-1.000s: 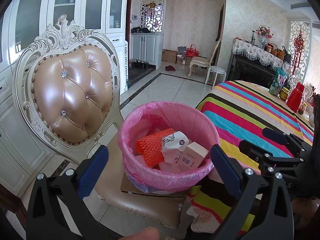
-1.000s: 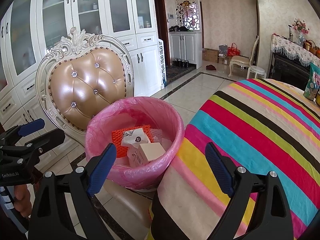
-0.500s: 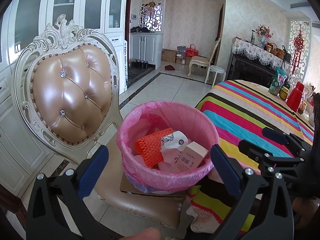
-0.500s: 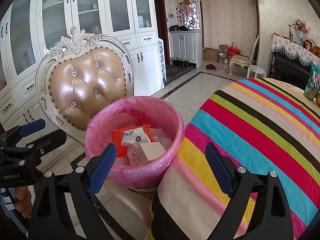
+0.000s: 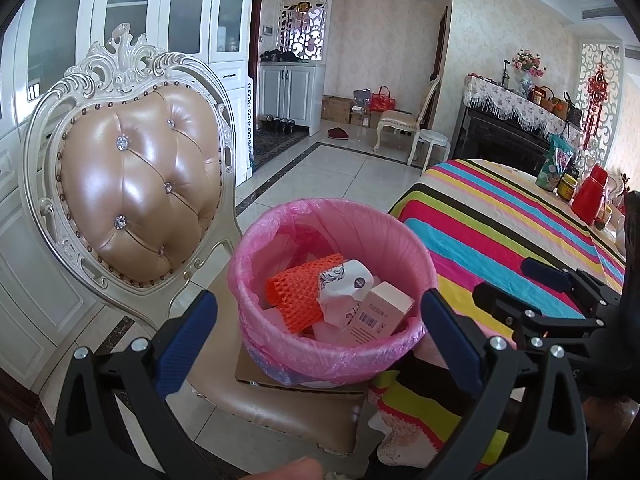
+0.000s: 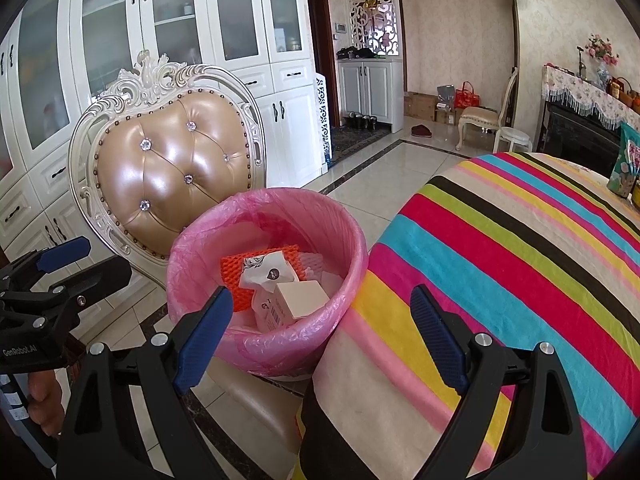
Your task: Collect trash
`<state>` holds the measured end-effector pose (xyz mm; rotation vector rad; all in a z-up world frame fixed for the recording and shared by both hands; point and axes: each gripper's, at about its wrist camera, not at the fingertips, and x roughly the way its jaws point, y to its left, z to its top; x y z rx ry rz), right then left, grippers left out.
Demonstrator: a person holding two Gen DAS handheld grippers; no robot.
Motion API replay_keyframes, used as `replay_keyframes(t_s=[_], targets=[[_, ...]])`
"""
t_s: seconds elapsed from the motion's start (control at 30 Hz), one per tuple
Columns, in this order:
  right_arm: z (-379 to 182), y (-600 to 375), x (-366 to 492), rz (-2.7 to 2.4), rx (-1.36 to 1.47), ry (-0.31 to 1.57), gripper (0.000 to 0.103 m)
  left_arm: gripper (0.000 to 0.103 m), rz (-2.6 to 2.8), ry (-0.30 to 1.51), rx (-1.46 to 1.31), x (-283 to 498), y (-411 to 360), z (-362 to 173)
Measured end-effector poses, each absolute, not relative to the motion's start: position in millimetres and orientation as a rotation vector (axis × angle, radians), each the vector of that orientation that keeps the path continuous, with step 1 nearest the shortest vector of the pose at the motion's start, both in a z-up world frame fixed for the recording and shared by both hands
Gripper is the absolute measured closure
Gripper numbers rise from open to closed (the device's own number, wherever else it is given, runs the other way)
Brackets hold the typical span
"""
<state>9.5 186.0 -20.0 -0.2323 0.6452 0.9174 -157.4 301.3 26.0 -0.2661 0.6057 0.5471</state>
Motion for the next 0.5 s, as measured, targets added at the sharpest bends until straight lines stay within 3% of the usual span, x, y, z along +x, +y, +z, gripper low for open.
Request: replay_keyframes(t_s=[0.5], targets=[[-32.3, 187.7, 17.8, 0.896, -0.243, 0.668, 0.018, 0.005, 0.541, 0.641, -0.304, -151.1, 308.4, 14.7]])
